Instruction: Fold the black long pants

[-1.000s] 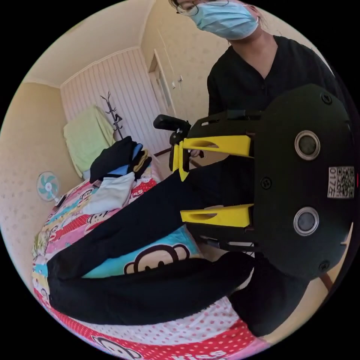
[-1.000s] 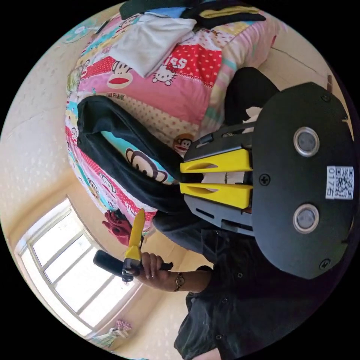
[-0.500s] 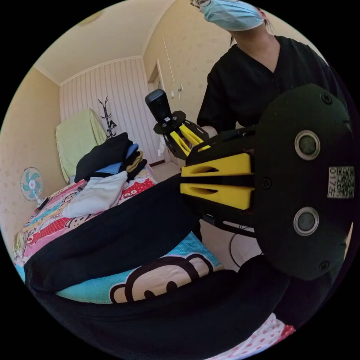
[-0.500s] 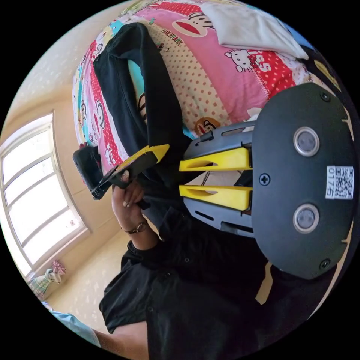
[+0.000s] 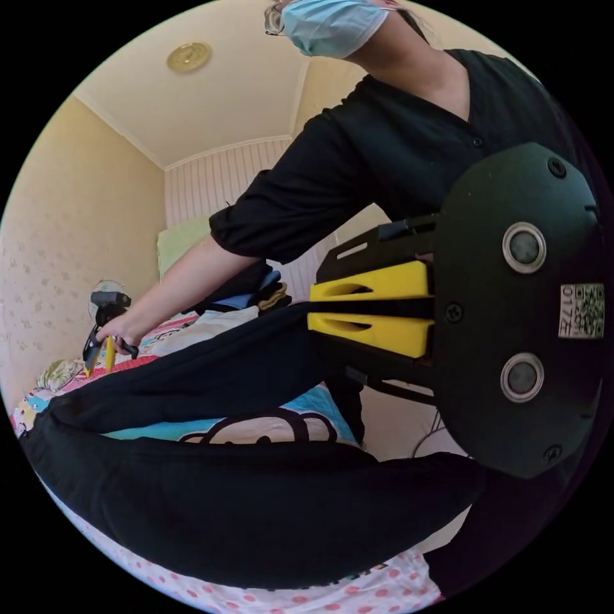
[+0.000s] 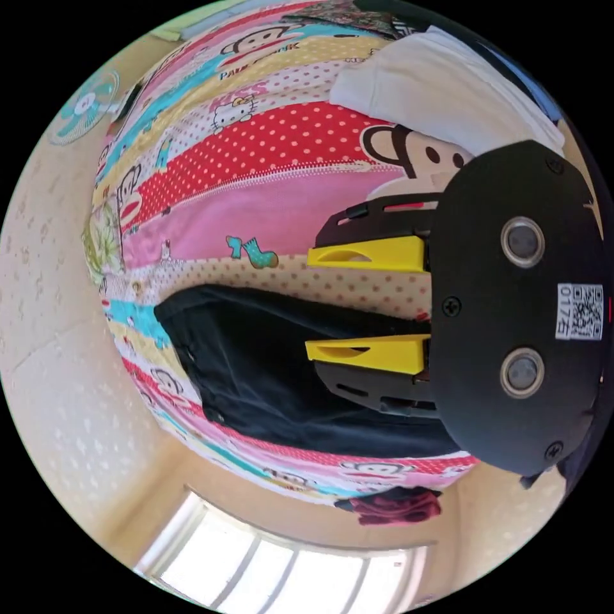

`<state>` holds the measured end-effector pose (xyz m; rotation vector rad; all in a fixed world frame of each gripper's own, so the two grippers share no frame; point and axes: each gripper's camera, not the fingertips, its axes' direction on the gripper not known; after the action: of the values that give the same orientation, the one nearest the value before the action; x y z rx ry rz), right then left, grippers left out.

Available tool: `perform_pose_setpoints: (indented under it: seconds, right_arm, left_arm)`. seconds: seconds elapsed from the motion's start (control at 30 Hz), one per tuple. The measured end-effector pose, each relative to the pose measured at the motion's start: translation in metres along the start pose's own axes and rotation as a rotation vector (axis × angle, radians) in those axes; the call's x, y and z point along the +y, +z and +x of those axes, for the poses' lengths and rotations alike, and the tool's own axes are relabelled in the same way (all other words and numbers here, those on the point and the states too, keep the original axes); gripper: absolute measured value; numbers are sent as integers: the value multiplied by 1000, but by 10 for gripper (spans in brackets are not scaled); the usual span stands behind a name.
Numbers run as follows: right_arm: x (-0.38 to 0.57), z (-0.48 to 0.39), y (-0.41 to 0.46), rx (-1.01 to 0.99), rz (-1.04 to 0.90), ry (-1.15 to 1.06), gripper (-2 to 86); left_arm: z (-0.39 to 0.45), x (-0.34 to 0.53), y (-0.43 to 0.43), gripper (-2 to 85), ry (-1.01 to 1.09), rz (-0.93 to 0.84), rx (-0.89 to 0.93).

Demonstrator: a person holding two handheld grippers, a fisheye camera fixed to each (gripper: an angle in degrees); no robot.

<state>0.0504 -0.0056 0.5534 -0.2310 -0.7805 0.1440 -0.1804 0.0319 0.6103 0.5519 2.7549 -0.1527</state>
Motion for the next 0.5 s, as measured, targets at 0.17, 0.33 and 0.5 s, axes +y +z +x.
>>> perform_pose_setpoints:
  seconds: [0.17, 0.33, 0.5]
  right_arm:
    - [-8, -33, 19, 7, 70, -70, 27]
    - [19, -189, -4, 76, 285, -420, 17]
    - [20, -280, 40, -165, 214, -472, 22]
  left_arm:
    - [-6, -5, -48, 35, -47, 80, 46]
    - [-22, 14, -92, 32, -106, 163, 143]
    - [-26, 42, -127, 30, -181, 266, 108]
